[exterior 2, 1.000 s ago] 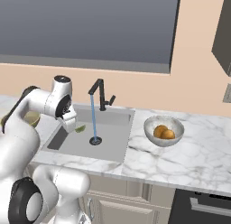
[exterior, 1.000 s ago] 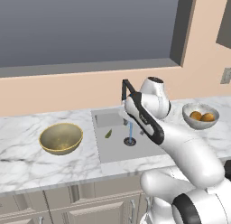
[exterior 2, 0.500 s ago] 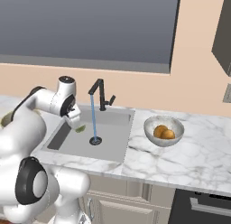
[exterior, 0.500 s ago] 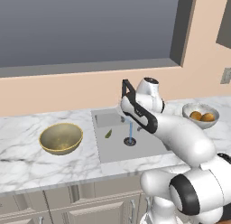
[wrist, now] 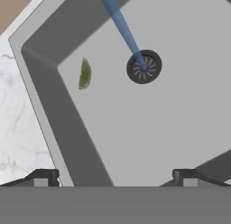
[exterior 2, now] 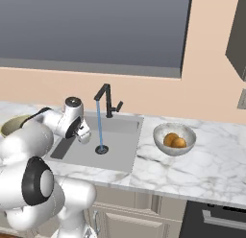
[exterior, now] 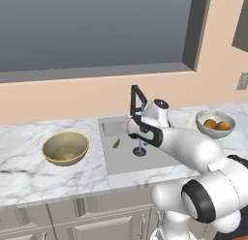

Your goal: Pick the potatos from the sink and place them in one bowl. Place the lemon wedge in the other bowl. Then turn off the sink faucet.

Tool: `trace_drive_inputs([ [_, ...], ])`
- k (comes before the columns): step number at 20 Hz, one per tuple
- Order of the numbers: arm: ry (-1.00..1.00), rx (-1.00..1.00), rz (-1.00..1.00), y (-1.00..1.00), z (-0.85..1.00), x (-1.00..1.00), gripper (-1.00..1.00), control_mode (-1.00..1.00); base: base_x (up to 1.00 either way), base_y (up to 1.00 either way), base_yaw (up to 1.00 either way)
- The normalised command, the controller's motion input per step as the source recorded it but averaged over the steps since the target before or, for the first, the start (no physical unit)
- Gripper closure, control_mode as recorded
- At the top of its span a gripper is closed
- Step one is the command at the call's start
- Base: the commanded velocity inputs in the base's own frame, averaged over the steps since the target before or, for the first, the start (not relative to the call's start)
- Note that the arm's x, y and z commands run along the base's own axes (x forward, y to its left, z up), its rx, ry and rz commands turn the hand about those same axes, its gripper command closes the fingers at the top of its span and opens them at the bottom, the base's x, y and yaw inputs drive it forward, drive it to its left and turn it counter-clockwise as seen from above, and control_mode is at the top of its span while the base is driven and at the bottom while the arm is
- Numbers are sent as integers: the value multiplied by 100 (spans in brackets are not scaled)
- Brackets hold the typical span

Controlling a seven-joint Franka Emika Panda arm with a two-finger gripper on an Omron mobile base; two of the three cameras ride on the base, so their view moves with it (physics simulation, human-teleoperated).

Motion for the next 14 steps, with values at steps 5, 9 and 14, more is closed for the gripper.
trace_drive_inputs([
  [5, 0, 0, 1, 15, -14, 40, -100, -100, 0, 0, 0],
  [9, 0, 0, 0, 7, -4, 35, -100, -100, 0, 0, 0],
  [14, 0, 0, 0, 0, -2, 21, -100, -100, 0, 0, 0],
])
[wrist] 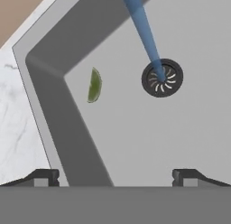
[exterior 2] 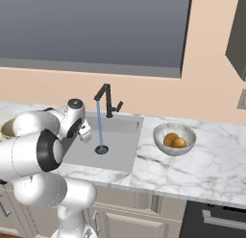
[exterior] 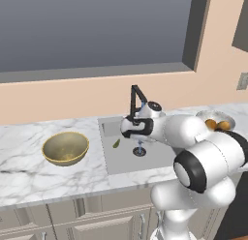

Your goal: Pick the potatos from the sink and place them in one bowl. Place the lemon wedge in the other bowl. Then turn off the sink faucet.

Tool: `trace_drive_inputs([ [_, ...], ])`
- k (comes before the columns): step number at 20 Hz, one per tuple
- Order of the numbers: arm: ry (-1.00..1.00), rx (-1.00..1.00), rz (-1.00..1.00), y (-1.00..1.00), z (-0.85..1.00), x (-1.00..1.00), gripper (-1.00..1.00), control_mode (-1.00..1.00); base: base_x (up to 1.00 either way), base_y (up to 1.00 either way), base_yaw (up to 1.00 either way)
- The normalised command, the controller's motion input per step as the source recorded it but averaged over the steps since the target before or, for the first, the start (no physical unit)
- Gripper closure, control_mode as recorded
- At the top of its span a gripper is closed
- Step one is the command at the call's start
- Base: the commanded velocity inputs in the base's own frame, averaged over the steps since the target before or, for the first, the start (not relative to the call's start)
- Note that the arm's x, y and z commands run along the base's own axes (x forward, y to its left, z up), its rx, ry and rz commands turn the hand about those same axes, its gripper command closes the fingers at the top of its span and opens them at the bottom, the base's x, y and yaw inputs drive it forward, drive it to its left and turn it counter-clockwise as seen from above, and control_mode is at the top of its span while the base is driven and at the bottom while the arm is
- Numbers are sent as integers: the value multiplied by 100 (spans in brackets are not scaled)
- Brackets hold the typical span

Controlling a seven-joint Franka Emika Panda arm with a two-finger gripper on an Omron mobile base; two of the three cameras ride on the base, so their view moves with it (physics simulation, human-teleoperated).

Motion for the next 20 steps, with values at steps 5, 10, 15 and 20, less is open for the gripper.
trace_drive_inputs([
  [5, 0, 0, 0, 0, -14, 20, -100, -100, 0, 0, 0],
  [10, 0, 0, 0, 0, -28, 24, -100, -100, 0, 0, 0],
  [15, 0, 0, 0, 5, -30, 22, -100, -100, 0, 0, 0],
  [20, 0, -2, -1, 29, -22, 18, -100, -100, 0, 0, 0],
])
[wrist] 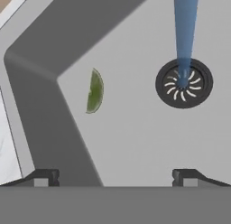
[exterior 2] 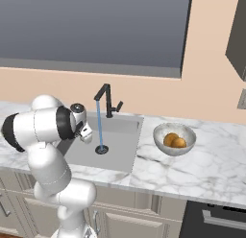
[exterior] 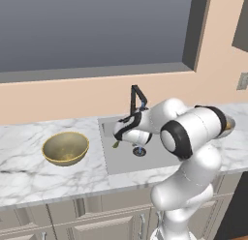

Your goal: Pick the potatos from the sink and place them in one bowl. Place the lemon wedge in the other bowl. Then turn off the sink faucet.

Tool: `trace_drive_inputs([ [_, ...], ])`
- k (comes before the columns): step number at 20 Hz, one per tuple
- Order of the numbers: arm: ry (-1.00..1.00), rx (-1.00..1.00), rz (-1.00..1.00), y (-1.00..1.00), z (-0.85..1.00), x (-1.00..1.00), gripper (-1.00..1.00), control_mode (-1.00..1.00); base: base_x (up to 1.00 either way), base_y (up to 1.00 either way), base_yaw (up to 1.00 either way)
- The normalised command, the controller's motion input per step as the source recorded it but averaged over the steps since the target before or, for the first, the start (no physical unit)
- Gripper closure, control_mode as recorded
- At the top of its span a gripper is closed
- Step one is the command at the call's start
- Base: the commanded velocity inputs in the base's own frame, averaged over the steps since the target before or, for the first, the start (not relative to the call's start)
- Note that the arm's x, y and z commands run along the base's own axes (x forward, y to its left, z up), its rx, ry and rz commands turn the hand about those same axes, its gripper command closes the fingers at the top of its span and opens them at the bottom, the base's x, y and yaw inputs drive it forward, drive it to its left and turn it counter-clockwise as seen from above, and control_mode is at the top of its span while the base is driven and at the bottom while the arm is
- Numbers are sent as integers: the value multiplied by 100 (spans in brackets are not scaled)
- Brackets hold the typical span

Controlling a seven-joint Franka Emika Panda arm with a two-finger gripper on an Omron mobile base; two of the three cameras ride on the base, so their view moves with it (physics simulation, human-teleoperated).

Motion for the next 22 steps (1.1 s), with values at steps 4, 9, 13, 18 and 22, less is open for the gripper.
trace_drive_inputs([
  [4, 0, -2, -1, 16, -23, 25, -100, -100, 0, 0, 0],
  [9, 0, 0, 0, 0, -16, 29, -100, -100, 0, 0, 0],
  [13, 0, 0, 0, 0, -12, 30, -100, -100, 0, 0, 0],
  [18, 0, 0, 0, 0, -18, 30, -100, -100, 0, 0, 0],
  [22, 0, 0, 0, 0, -22, 20, -100, -100, 0, 0, 0],
])
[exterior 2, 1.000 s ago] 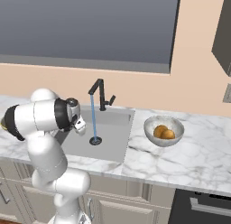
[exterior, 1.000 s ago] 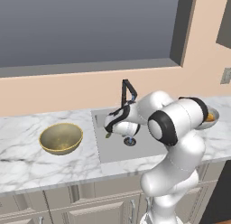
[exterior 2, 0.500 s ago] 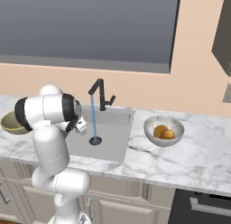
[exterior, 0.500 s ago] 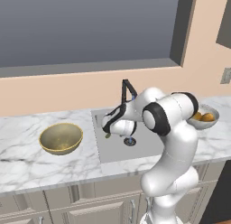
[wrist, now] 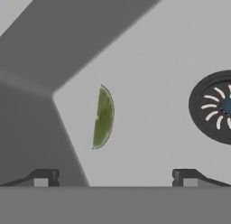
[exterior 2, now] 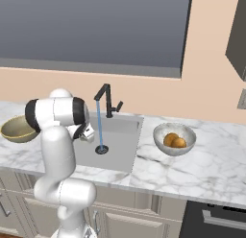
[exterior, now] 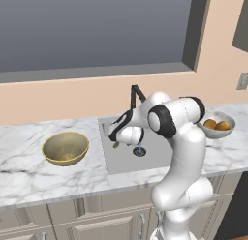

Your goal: Pick the potatos from the sink and place them in one bowl. Place the lemon wedge in the other bowl. Then turn off the sink faucet.

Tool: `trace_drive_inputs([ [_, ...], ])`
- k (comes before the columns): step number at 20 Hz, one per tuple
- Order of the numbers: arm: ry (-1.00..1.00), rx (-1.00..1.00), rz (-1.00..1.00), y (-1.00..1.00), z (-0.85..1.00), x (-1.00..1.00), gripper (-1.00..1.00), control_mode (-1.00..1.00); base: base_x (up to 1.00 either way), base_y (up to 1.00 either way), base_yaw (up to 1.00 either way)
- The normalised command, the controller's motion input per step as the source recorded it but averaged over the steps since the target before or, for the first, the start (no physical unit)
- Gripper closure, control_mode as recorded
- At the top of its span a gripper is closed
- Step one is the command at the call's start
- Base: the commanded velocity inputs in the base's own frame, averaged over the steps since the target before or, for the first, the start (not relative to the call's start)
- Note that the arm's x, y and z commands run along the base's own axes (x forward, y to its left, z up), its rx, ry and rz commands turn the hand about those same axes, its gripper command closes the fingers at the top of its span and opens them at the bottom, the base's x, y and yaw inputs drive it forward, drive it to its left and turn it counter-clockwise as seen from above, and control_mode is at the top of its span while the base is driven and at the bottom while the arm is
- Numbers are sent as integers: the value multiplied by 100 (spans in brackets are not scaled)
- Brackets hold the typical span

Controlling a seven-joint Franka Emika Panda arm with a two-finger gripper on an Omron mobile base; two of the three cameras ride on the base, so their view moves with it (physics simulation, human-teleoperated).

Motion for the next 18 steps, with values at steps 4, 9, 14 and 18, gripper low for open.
trace_drive_inputs([
  [4, 0, 0, 0, 0, -21, 15, -100, -100, 0, 0, 0],
  [9, 0, 0, 0, -3, -19, 20, -100, -100, 0, 0, 0],
  [14, 0, 0, 0, 0, -21, 25, -100, -100, 0, 0, 0],
  [18, 0, 0, 0, 0, -23, 24, -100, -100, 0, 0, 0],
])
